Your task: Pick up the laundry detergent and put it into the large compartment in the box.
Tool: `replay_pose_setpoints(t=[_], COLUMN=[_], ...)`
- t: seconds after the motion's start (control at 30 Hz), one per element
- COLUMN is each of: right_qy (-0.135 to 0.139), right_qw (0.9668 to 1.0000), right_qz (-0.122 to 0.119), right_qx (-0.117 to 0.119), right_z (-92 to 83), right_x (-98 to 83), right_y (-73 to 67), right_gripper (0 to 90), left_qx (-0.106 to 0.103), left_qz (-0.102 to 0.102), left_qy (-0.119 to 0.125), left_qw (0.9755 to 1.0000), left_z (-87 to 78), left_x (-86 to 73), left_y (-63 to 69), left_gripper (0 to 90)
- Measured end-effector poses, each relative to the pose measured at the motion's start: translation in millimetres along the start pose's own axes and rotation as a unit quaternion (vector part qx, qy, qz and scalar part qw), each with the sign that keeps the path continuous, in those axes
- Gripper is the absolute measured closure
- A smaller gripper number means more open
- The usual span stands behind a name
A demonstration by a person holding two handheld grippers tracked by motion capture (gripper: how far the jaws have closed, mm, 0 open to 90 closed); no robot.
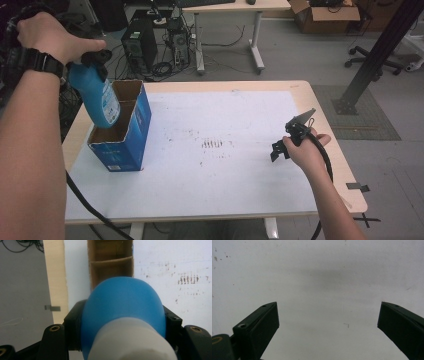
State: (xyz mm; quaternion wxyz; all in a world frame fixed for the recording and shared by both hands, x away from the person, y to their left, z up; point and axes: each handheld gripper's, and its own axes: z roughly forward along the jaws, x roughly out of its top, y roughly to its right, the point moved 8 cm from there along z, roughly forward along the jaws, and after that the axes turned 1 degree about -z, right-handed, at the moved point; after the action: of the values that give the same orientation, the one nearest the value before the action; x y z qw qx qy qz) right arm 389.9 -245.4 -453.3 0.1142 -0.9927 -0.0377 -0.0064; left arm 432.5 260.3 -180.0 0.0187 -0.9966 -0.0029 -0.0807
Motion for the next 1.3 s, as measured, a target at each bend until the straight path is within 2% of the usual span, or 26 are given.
replay_pose_setpoints(t=[0.37, 0.47, 0.5, 0.93, 1.3], right_qy=[-0.004, -0.007, -0.007, -0.013, -0.019], right_qw=[1.0000, 1.0000, 1.0000, 0.9999, 0.9998], right_qz=[0.000, 0.002, 0.002, 0.007, 0.006], right_qx=[-0.001, -0.001, -0.001, -0.001, 0.000], right_z=[5.0, 6.6, 6.6, 13.9, 19.8], right_x=[-1.3, -2.4, -2.4, -4.9, -6.6], right_y=[-1.2, 0.9, 0.9, 6.4, 5.4], right_gripper=[3.7, 3.7, 3.7, 3.7, 3.8], left_qx=[-0.011, -0.012, -0.012, -0.016, -0.017], left_qz=[-0.004, -0.005, -0.005, -0.013, -0.014], left_qy=[-0.015, -0.023, -0.023, -0.051, -0.066], left_qw=[0.9998, 0.9996, 0.9996, 0.9985, 0.9976], left_z=[35.9, 53.6, 53.6, 105.2, 131.6], left_x=[0.1, 0.0, 0.0, -6.7, -12.0], left_y=[0.6, 2.5, 2.5, -2.0, -2.6], left_gripper=[37.2, 37.2, 37.2, 37.2, 37.2])
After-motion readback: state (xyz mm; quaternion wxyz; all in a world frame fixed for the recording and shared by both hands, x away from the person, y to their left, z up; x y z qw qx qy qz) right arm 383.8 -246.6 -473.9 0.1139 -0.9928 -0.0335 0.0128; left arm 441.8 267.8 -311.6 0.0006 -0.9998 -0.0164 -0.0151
